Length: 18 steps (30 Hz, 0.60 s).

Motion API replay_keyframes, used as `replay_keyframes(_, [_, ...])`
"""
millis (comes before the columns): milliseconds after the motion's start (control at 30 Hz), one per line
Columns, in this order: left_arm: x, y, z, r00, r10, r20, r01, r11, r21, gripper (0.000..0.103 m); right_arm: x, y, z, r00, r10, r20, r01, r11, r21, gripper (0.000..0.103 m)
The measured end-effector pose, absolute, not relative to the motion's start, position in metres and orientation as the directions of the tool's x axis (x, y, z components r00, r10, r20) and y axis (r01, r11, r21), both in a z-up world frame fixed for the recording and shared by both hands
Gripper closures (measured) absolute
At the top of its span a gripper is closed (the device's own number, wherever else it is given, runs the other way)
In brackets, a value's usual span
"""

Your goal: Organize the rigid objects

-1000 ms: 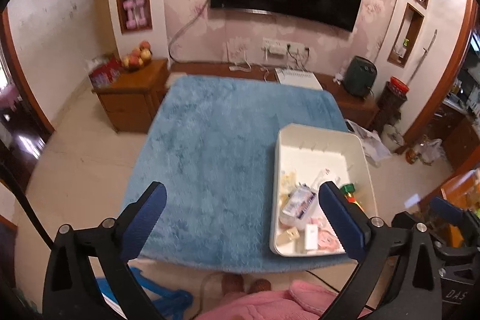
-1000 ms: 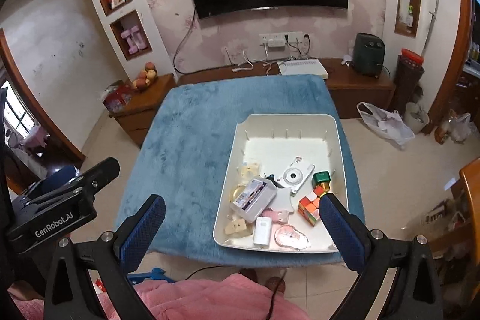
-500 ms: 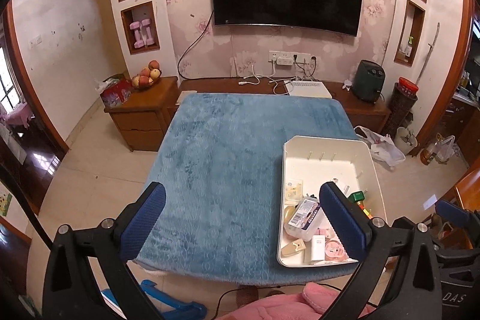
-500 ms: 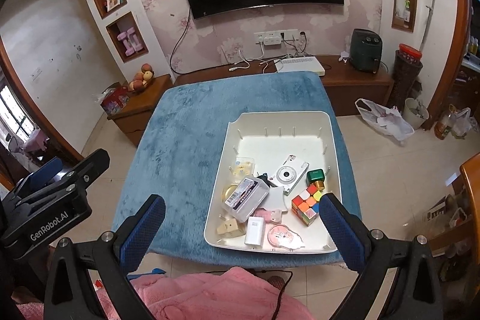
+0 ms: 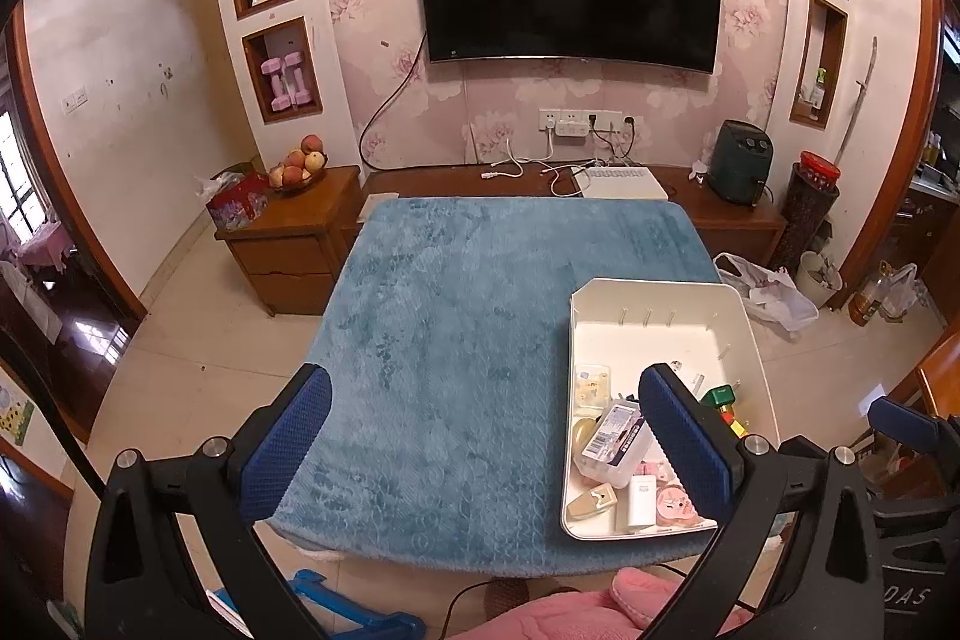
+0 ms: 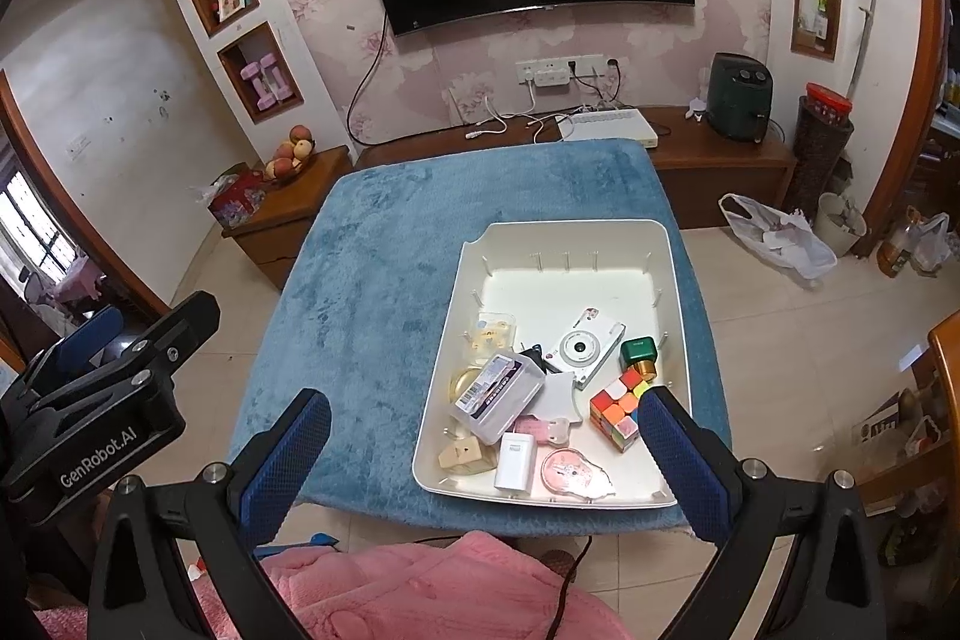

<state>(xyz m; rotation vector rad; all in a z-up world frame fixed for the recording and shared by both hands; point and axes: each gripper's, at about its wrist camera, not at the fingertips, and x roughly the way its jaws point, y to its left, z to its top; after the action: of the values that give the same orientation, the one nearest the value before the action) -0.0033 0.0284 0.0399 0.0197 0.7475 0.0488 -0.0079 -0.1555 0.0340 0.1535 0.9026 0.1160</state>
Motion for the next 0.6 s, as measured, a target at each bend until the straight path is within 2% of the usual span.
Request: replay_keyframes(600, [-0.0043,0.0362,0.0321,0.696,0.024,-0.717,0.009,0.999,0.042,0.001,-0.0083,-0.1560,0.0261,0.566,0.167,-0.808,-0.009,0.981,0.196,0.000])
